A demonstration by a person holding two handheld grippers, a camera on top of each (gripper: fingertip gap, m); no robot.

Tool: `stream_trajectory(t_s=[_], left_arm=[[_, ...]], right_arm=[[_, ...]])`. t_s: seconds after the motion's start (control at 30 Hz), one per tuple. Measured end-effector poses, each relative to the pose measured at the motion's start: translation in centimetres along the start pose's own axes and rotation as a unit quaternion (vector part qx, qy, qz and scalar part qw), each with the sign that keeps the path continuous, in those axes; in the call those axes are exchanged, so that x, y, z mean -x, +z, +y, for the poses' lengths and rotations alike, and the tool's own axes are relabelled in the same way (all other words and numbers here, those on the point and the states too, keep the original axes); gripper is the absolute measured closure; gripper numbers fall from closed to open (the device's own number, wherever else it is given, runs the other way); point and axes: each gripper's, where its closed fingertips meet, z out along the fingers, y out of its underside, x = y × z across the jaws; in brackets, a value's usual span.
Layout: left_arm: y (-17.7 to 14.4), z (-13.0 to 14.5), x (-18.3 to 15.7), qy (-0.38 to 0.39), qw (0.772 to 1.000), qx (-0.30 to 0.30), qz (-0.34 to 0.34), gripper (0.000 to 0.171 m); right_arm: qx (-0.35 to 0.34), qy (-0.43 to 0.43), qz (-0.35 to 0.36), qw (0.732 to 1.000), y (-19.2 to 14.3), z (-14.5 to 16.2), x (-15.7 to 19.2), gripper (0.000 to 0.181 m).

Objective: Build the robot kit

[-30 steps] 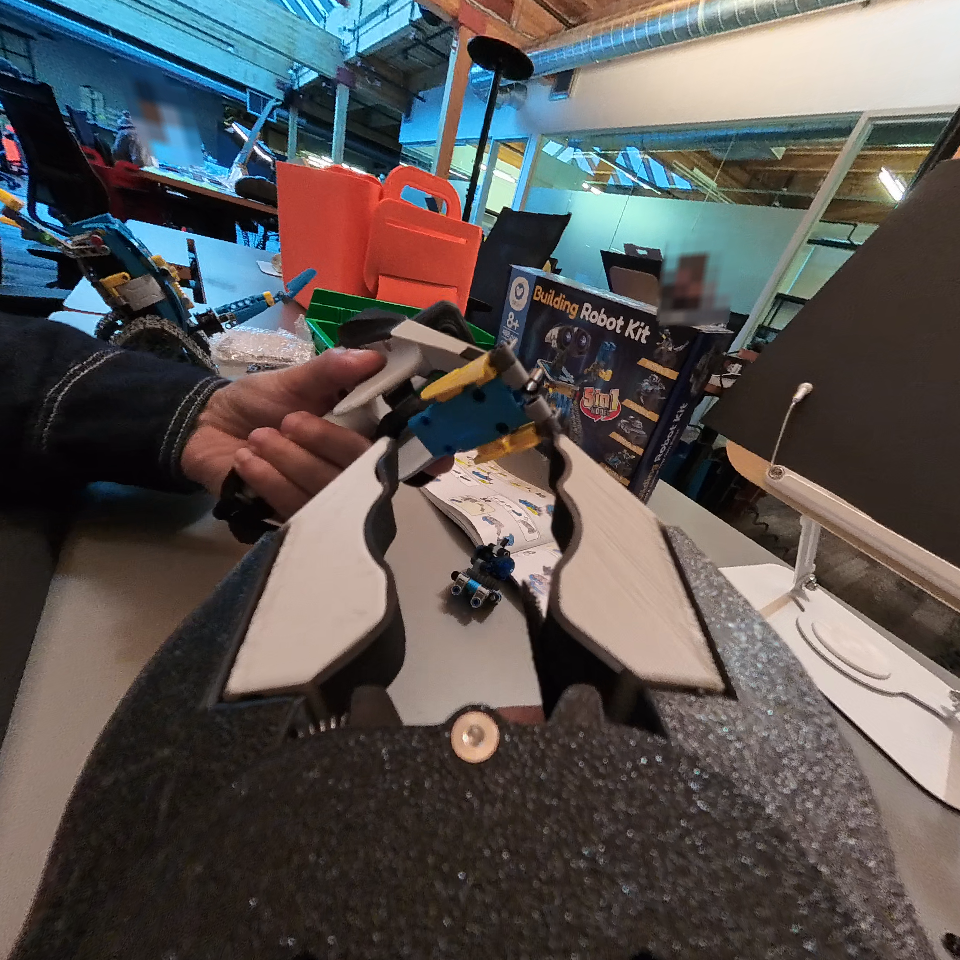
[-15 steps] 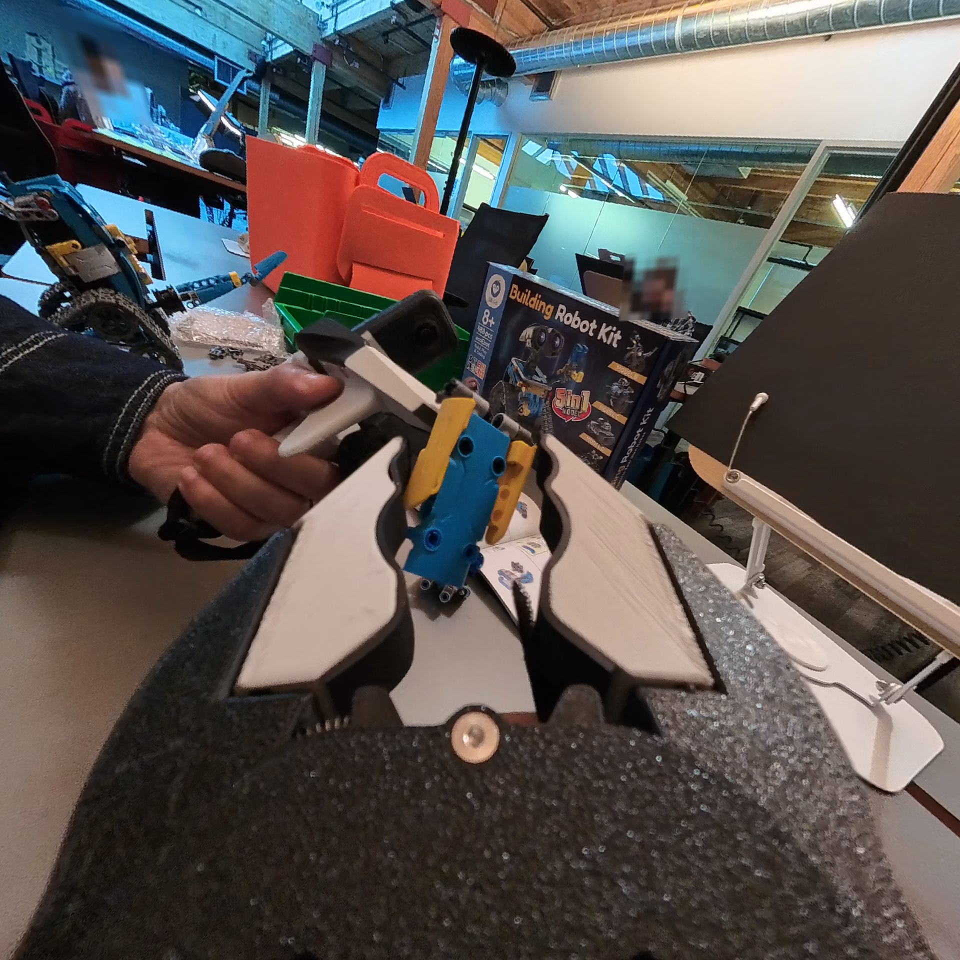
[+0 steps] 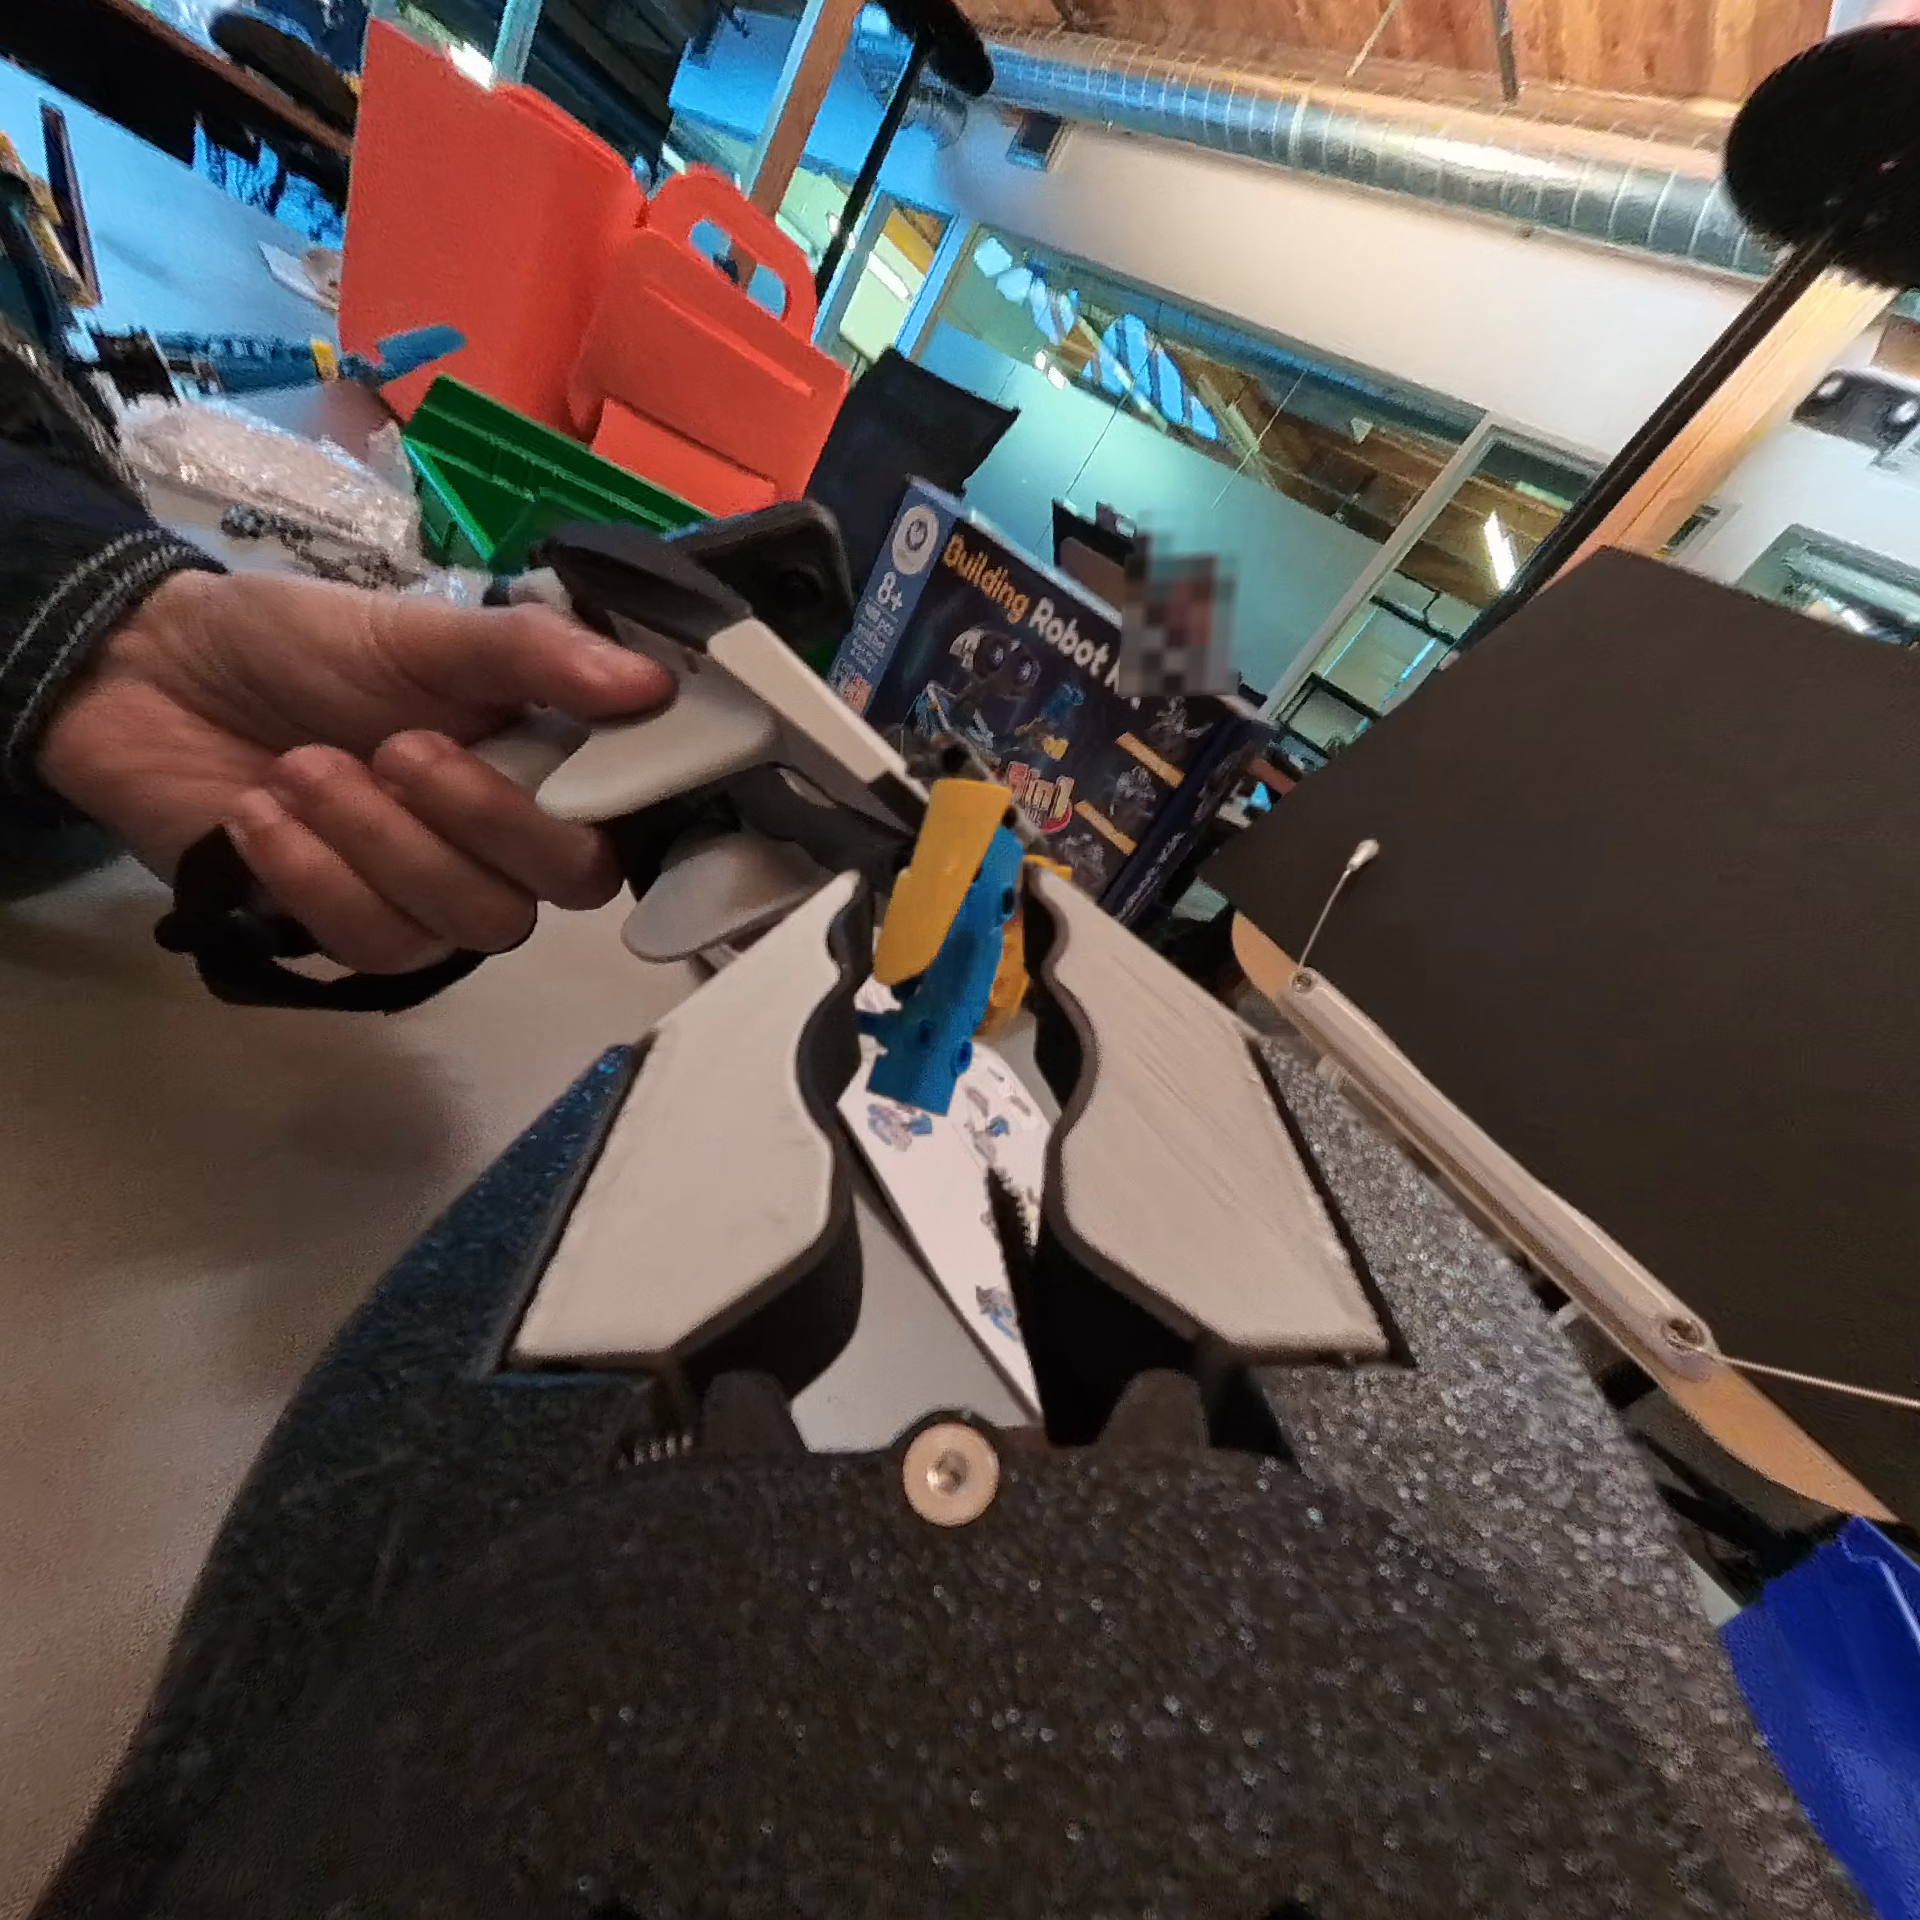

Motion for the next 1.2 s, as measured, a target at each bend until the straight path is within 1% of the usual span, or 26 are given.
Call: stream_trajectory(t_s=[0.07, 0.13, 0.2, 0.3, 0.4, 0.47, 0.6, 0.7, 0.77, 0.87, 0.97, 1.07, 1.1, 1.2], left_arm=[[0.1, 0.3, 0.2, -0.008, 1.0, 0.004, -0.002, 0.151], [0.2, 0.5, 0.3, -0.015, 1.0, 0.007, -0.001, 0.151], [0.3, 0.6, 0.4, -0.013, 1.0, 0.011, -0.005, 0.151], [0.2, 0.6, 0.4, 0.001, 1.0, 0.021, -0.017, 0.152], [-0.3, 0.1, 0.8, 0.053, 0.997, 0.027, -0.057, 0.15], [-0.6, -0.4, 0.6, 0.086, 0.993, 0.024, -0.073, 0.15], [-0.4, -0.1, 1.0, 0.166, 0.977, 0.044, -0.123, 0.15], [-0.2, 0.2, 1.8, 0.206, 0.963, 0.055, -0.164, 0.153], [-0.3, 0.3, 1.8, 0.215, 0.96, 0.055, -0.169, 0.163], [-0.3, 0.4, 1.8, 0.223, 0.958, 0.062, -0.168, 0.164], [-0.1, 0.4, 1.7, 0.232, 0.956, 0.055, -0.17, 0.164], [-0.1, 0.2, 2.2, 0.247, 0.948, 0.039, -0.195, 0.165], [0.0, 0.2, 2.4, 0.25, 0.946, 0.032, -0.206, 0.165], [0.1, 0.3, 2.7, 0.25, 0.943, 0.019, -0.22, 0.165]], right_arm=[[0.02, -0.024, 0.005, 0.999, 0.3, 0.7, 0.3, 0.153], [0.033, -0.063, 0.026, 0.997, 0.3, 1.0, -0.1, 0.16], [0.036, -0.074, 0.032, 0.996, 0.2, 1.1, -0.2, 0.163], [0.036, -0.038, 0.02, 0.998, 0.2, 1.2, -0.4, 0.164], [0.033, 0.043, 0.007, 0.998, 0.0, 1.5, -1.4, 0.164], [0.04, 0.075, -0.006, 0.996, 0.0, 1.9, -1.6, 0.164], [0.063, 0.043, -0.009, 0.997, 0.4, 2.8, -0.9, 0.164], [0.07, 0.014, -0.017, 0.997, 0.6, 3.0, -0.2, 0.164], [0.071, 0.009, -0.018, 0.997, 0.6, 3.1, -0.1, 0.164], [0.068, 0.01, -0.027, 0.997, 0.5, 3.1, 0.1, 0.164], [0.064, 0.006, -0.024, 0.998, 0.5, 3.0, 0.0, 0.164], [0.08, 0.031, -0.012, 0.996, 0.6, 3.6, -0.1, 0.162], [0.086, 0.038, -0.012, 0.996, 0.7, 3.8, -0.1, 0.158], [0.097, 0.06, 0.001, 0.993, 0.8, 4.1, -0.5, 0.158]])
